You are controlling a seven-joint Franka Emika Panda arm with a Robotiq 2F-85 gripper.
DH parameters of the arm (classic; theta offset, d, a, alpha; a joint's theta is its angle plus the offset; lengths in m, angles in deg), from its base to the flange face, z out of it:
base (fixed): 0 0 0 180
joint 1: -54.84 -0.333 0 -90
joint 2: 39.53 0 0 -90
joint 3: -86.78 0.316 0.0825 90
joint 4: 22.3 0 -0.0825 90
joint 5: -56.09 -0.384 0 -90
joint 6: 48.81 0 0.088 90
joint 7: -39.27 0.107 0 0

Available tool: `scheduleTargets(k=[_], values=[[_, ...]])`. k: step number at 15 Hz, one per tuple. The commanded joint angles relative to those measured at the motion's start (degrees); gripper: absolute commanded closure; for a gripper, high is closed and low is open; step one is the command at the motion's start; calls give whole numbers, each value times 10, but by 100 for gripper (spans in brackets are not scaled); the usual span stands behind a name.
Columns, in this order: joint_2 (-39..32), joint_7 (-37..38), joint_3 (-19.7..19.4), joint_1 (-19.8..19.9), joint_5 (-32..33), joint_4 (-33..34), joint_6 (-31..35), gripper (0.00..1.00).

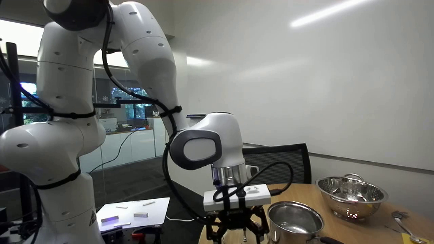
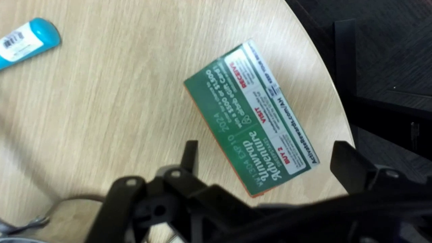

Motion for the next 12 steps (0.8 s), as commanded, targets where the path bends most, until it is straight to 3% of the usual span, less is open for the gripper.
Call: scheduleTargets(k=[1, 3, 7, 10, 12], values=[[-25, -87, 33, 24, -84, 19, -49, 0], [-41, -146, 43, 36, -125, 46, -104, 0], [-66, -190, 28, 40, -130, 114, -192, 0], [-76, -184, 22, 37, -124, 146, -224, 0], [-72, -180, 22, 37, -123, 132, -207, 0]])
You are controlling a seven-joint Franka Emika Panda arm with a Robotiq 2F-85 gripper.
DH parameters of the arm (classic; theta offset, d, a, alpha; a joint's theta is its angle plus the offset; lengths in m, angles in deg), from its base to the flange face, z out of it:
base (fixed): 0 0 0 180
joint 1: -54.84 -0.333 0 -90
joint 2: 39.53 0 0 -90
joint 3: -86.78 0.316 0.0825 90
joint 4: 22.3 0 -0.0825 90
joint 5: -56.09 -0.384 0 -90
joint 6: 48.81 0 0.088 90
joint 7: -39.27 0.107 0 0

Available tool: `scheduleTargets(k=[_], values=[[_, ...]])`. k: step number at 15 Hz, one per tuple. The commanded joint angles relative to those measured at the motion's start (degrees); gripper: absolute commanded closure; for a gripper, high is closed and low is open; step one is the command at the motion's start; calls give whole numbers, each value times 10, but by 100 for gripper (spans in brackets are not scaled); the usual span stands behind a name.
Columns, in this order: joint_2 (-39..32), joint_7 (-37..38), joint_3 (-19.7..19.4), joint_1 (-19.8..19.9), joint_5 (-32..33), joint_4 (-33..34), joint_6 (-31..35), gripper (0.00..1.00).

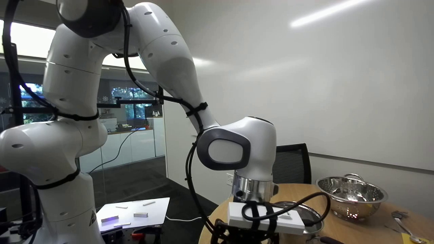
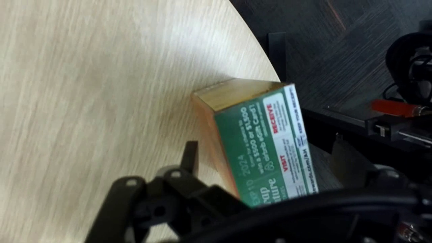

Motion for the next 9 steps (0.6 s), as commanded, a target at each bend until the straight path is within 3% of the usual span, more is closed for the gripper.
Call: scheduleTargets(k=[1, 7, 8, 9], values=[[1, 0, -1, -3, 2, -1, 0, 0], [3, 2, -5, -6, 18, -15, 8, 0], [3, 4, -5, -5, 15, -16, 9, 25], [3, 10, -6, -6, 20, -18, 14, 28]])
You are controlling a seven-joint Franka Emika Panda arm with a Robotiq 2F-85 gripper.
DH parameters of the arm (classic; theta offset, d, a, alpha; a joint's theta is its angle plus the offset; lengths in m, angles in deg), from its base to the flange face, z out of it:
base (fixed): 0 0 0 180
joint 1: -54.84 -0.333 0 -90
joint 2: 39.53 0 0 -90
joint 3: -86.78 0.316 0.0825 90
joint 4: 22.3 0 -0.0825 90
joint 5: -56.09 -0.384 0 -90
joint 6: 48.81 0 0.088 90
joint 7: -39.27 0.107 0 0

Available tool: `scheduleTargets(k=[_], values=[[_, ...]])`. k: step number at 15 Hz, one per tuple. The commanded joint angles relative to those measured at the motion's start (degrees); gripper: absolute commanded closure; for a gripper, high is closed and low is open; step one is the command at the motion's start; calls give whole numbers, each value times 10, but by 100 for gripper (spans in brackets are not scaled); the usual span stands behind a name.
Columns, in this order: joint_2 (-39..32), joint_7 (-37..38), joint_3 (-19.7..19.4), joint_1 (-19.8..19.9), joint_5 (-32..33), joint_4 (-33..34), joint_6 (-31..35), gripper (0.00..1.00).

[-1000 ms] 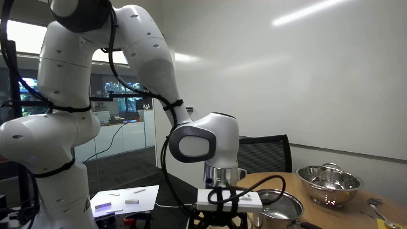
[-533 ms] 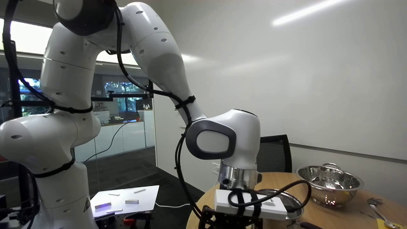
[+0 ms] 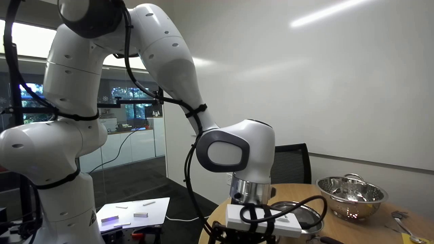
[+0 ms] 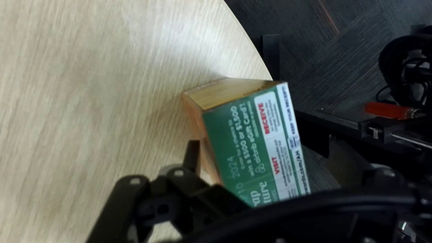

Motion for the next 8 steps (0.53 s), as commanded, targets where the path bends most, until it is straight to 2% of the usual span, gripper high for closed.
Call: scheduleTargets(k=[1, 5, 8], values=[[7, 10, -6, -4, 11, -13, 20, 34], [8, 8, -4, -2, 7, -12, 23, 66], [7, 14, -4, -2, 2, -13, 34, 73]])
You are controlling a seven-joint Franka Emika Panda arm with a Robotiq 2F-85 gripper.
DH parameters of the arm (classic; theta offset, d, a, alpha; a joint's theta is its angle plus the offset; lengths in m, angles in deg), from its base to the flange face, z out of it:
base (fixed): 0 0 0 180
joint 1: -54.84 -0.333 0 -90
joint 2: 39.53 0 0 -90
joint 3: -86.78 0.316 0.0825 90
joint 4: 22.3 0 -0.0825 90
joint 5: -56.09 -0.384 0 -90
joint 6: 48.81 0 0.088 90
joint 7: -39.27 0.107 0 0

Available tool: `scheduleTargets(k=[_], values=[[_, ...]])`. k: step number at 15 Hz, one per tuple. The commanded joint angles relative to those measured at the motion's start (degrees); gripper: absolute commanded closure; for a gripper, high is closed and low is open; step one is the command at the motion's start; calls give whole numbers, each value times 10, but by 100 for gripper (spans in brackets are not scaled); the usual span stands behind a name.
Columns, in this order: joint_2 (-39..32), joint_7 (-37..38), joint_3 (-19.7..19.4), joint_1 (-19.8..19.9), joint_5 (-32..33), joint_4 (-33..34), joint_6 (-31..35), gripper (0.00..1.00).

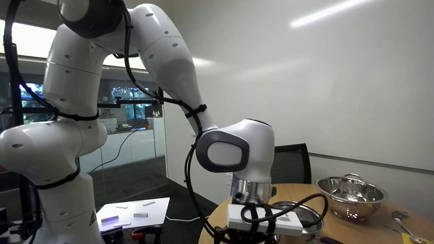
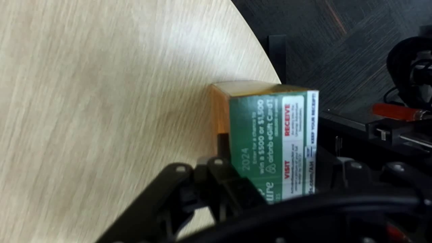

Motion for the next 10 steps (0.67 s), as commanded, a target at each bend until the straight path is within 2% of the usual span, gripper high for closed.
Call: scheduleTargets(k=[1, 4, 10], values=[[8, 16, -3, -2, -3, -12, 19, 73], [20, 36, 0, -2, -21, -8, 5, 73], [56, 116, -5, -20, -2, -8, -23, 73]])
